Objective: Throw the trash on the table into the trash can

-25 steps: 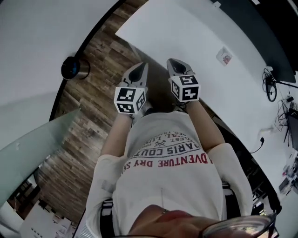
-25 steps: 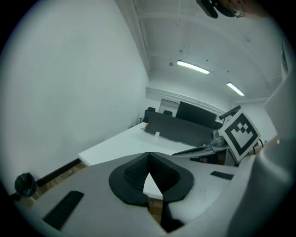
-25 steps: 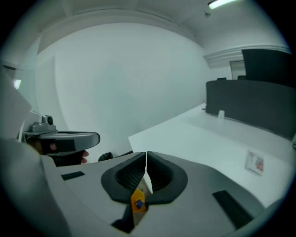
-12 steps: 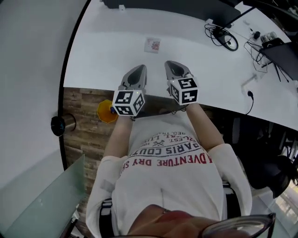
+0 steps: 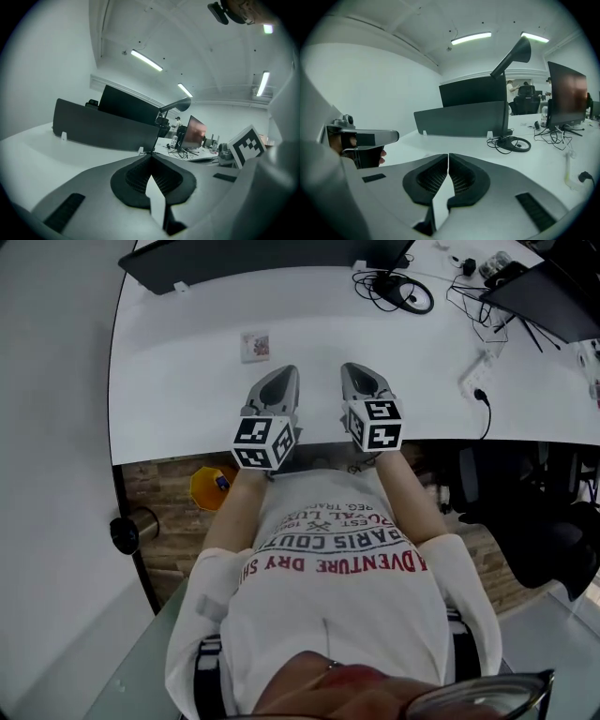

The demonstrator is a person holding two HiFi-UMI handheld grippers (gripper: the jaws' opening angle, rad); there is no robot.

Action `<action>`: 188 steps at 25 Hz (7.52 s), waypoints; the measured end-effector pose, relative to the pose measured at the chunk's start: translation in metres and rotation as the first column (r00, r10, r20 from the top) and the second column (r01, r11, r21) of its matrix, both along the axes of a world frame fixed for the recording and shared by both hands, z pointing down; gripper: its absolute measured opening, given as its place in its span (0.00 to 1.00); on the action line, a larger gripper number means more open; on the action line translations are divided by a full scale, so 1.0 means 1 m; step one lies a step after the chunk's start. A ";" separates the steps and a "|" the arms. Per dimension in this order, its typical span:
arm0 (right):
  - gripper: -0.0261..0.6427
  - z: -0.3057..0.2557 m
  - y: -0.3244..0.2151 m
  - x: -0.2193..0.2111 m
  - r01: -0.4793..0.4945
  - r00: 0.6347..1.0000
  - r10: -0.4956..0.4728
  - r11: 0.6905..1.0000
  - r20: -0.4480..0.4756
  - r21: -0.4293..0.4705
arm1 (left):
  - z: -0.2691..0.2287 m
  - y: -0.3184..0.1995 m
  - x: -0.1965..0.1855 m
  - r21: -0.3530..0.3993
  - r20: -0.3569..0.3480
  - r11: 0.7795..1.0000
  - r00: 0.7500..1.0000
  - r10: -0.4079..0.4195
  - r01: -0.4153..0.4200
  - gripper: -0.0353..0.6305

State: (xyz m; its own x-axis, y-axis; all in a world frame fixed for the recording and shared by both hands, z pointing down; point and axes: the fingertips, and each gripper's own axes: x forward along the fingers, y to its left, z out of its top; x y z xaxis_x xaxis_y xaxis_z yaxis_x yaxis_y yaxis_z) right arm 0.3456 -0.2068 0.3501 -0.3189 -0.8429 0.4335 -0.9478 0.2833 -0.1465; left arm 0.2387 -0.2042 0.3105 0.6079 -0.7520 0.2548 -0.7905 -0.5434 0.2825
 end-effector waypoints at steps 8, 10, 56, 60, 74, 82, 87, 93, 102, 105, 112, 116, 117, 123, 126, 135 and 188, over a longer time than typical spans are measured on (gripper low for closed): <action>0.08 0.000 -0.027 -0.002 -0.073 0.997 0.073 0.997 -0.002 -0.011 | -0.006 -0.026 -0.003 0.018 0.052 0.997 0.996 0.068 -0.069 0.09; 0.08 0.002 -0.031 -0.009 -0.066 0.998 0.066 0.998 -0.012 -0.011 | -0.004 -0.033 -0.009 0.015 0.044 0.998 0.997 0.061 -0.062 0.09; 0.25 0.196 -0.169 -0.176 -0.074 0.987 -0.015 0.847 -0.163 -0.526 | 0.131 -0.155 -0.201 -0.269 0.048 0.963 0.999 0.008 0.005 0.09; 0.13 0.196 -0.168 -0.170 -0.072 0.987 -0.014 0.849 -0.159 -0.523 | 0.131 -0.156 -0.198 -0.277 0.046 0.961 0.999 0.017 -0.004 0.09; 0.08 0.142 -0.148 -0.164 0.088 0.996 -0.081 0.913 0.033 -0.399 | 0.101 -0.121 -0.176 -0.203 0.084 0.976 0.995 -0.062 0.078 0.09; 0.08 0.088 -0.090 -0.207 0.376 0.927 -0.352 0.885 0.132 -0.275 | 0.076 -0.021 -0.197 -0.143 0.090 0.920 0.930 -0.356 0.366 0.09; 0.08 0.074 -0.029 -0.277 0.601 0.799 -0.579 0.765 0.162 -0.233 | 0.074 0.067 -0.243 -0.121 0.118 0.789 0.798 -0.592 0.603 0.09; 0.08 0.079 0.074 -0.367 0.800 0.591 -0.792 0.550 0.154 -0.240 | 0.070 0.184 -0.313 -0.115 0.129 0.564 0.575 -0.808 0.818 0.09; 0.08 0.130 0.229 -0.515 0.911 0.310 -0.946 0.267 0.096 -0.315 | 0.114 0.356 -0.433 -0.193 0.129 0.252 0.279 -0.951 0.948 0.09; 0.08 0.170 0.269 -0.552 0.906 0.241 -0.968 0.202 0.062 -0.371 | 0.144 0.400 -0.466 -0.253 0.123 0.175 0.211 -0.970 0.952 0.09; 0.08 0.302 0.304 -0.613 0.864 0.188 -0.982 0.149 0.035 -0.480 | 0.247 0.434 -0.524 -0.339 0.117 0.127 0.176 -0.977 0.932 0.09; 0.08 0.393 0.307 -0.629 0.845 0.167 -0.986 0.134 0.018 -0.517 | 0.326 0.438 -0.538 -0.376 0.109 0.099 0.150 -0.983 0.921 0.09; 0.08 0.417 0.307 -0.629 0.840 0.161 -0.987 0.129 0.014 -0.527 | 0.347 0.439 -0.537 -0.385 0.109 0.090 0.142 -0.984 0.919 0.09; 0.08 0.559 0.303 -0.621 0.811 0.139 -0.990 0.130 -0.029 -0.571 | 0.469 0.446 -0.533 -0.403 0.122 0.030 0.086 -0.989 0.915 0.09; 0.08 0.611 0.302 -0.612 0.799 0.118 -0.991 0.130 -0.058 -0.587 | 0.513 0.450 -0.531 -0.402 0.125 0.014 0.070 -0.990 0.916 0.09; 0.08 0.665 0.299 -0.609 0.792 0.144 -0.986 0.165 -0.083 -0.588 | 0.563 0.461 -0.535 -0.386 0.128 -0.025 0.027 -0.991 0.922 0.09; 0.08 -0.079 -0.006 -0.010 0.068 0.998 -0.067 0.973 -0.013 0.219 | -0.063 0.001 -0.032 0.146 -0.045 0.986 0.997 -0.070 0.076 0.09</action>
State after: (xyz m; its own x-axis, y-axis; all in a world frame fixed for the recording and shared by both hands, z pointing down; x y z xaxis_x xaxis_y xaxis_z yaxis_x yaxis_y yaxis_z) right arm 0.3361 -0.2130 0.2716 -0.3767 -0.8941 0.2424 -0.9259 0.3715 -0.0685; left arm 0.2068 -0.2031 0.2472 0.5575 -0.8222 0.1145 -0.8193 -0.5228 0.2354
